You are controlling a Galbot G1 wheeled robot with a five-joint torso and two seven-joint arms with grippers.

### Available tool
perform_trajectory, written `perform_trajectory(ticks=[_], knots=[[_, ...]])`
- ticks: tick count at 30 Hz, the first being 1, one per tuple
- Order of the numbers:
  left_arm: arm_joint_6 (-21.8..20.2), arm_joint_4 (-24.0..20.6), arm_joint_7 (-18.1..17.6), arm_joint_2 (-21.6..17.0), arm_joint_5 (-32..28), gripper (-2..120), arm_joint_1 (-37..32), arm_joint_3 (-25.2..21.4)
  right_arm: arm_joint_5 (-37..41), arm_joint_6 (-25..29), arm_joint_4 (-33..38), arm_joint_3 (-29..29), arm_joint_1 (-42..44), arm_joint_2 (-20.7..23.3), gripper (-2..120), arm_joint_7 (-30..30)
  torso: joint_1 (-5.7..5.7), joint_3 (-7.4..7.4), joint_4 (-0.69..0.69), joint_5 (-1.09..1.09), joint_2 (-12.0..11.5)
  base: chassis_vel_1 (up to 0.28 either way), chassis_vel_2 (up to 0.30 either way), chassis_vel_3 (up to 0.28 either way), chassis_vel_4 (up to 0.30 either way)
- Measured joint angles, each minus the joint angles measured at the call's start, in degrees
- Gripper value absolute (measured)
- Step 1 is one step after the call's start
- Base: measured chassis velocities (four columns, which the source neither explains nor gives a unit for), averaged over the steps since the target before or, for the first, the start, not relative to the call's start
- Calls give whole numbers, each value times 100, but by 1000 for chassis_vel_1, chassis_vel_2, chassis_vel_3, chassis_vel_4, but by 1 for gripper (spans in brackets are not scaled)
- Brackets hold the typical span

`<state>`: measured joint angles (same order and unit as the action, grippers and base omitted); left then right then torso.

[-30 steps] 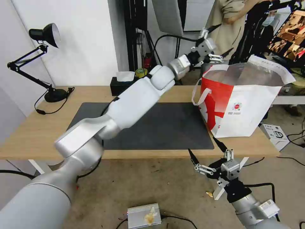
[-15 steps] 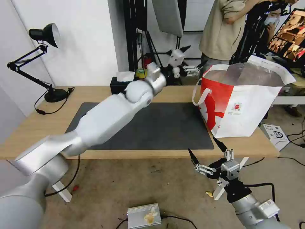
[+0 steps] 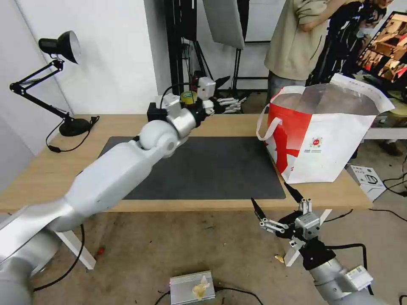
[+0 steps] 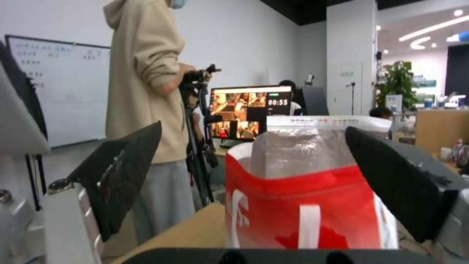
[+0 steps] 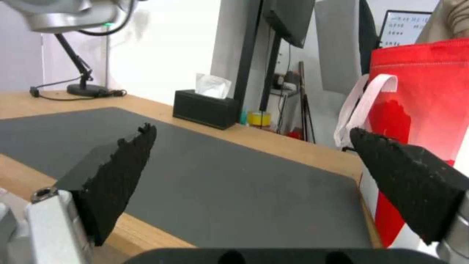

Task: Pick up the trash from the table and place it into the takeout bag.

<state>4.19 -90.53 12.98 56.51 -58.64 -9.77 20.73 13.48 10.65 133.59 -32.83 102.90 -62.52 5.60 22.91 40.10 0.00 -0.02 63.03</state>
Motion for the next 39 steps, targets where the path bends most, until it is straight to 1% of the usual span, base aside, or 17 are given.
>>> perform_trajectory(ticks=[5,7,8,11,12,15,20,21,25,26,29,30,32,33,36,38,39], knots=[[-29,-460,121,-465,-24,100,-518,-410,0,0,0,0,0,0,100,0,0,0,-1,0,0,0,0,0,0],[-11,-715,255,-708,104,100,-954,-701,0,0,0,1,0,0,100,1,0,0,1,0,0,0,0,0,0],[-11,-715,255,-708,104,100,-954,-701,0,0,0,1,0,0,100,1,0,0,1,0,0,0,0,0,0],[46,-1029,506,-1002,260,100,-1645,-1162,0,0,0,-1,-1,0,100,0,0,0,0,1,0,0,0,0,0],[46,-1029,506,-1002,260,100,-1645,-1162,0,0,0,-1,-1,0,100,0,0,0,0,1,0,0,0,0,0],[78,-1373,656,-1194,364,100,-2364,-1687,0,0,0,0,0,1,100,0,-1,0,0,1,0,0,0,0,0],[170,-1785,777,-1321,556,100,-3267,-2411,0,0,0,0,0,0,100,0,0,0,0,1,0,0,0,0,0],[170,-1785,777,-1321,556,100,-3267,-2411,0,0,0,0,0,0,100,0,0,0,0,1,0,0,0,0,0],[313,-2119,810,-1359,704,100,-4094,-2934,0,0,0,0,-1,0,100,0,0,0,-1,1,0,0,0,0,0],[313,-2119,810,-1359,704,100,-4094,-2934,0,0,0,0,-1,0,100,0,0,0,-1,1,0,0,0,0,0],[353,-2341,815,-1247,841,100,-4648,-3319,0,0,0,0,0,0,100,0,0,0,0,2,0,0,0,0,0],[353,-2341,815,-1247,841,100,-4648,-3319,0,0,0,0,0,0,100,0,0,0,0,2,0,0,0,0,0],[360,-2508,815,-1113,1019,100,-5054,-3616,0,0,0,0,0,0,100,1,0,0,-1,2,0,0,0,0,0],[360,-2508,815,-1113,1019,100,-5054,-3616,0,0,0,0,0,0,100,1,0,0,-1,2,0,0,0,0,0],[384,-2758,812,-828,1324,100,-5661,-4135,0,0,0,0,0,0,100,0,0,0,-1,2,0,0,0,0,0],[395,-2813,811,-763,1379,100,-5804,-4231,0,0,0,0,0,0,100,0,0,0,-1,3,0,0,0,0,0],[434,-2919,812,-631,1509,100,-6100,-4397,0,0,0,0,0,0,100,0,0,0,-1,1,0,0,0,0,0]])
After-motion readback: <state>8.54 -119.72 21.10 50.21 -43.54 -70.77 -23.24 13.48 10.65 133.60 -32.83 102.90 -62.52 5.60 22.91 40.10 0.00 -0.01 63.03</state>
